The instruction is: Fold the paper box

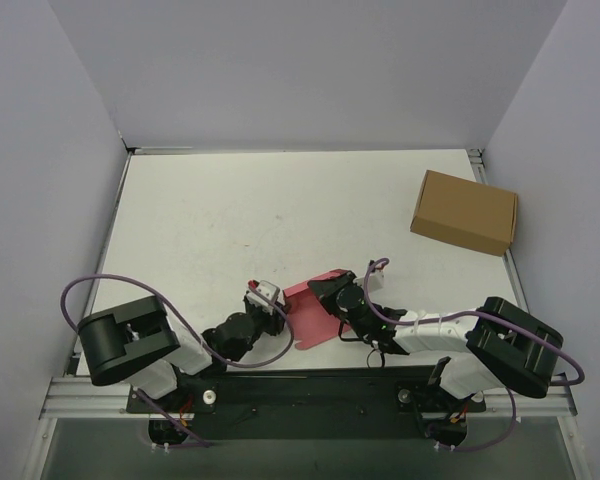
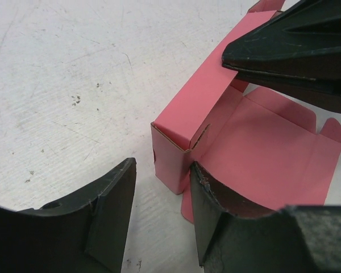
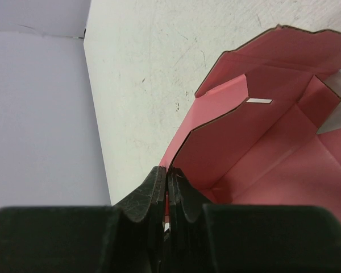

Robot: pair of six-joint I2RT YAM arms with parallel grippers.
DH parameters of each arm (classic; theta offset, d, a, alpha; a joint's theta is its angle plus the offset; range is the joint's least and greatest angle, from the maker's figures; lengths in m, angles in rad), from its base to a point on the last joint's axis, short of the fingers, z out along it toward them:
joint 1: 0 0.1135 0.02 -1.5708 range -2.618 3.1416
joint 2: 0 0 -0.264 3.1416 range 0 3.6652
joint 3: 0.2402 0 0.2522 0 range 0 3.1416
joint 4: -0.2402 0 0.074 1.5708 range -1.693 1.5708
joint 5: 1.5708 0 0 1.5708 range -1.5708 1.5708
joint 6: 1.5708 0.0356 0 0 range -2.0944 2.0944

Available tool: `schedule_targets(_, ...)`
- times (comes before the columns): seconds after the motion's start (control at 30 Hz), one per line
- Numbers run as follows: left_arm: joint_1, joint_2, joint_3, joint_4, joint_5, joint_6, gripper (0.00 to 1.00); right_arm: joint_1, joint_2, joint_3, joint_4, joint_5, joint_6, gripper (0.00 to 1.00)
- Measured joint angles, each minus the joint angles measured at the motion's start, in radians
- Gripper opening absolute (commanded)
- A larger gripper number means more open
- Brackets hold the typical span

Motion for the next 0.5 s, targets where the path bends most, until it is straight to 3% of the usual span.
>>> schedule_targets(0.23, -0.020, 0.115, -0.001, 0.145, -0.043, 0.050, 0.50, 0.005, 0.000, 0.000, -0.002, 0.008, 0.003, 0.00)
schedule_targets(0.5, -0.021, 0.161, 0.014, 0.173, -0.068, 0.084, 0.50, 0.011, 0.004, 0.000, -0.002, 0.015, 0.015, 0.00)
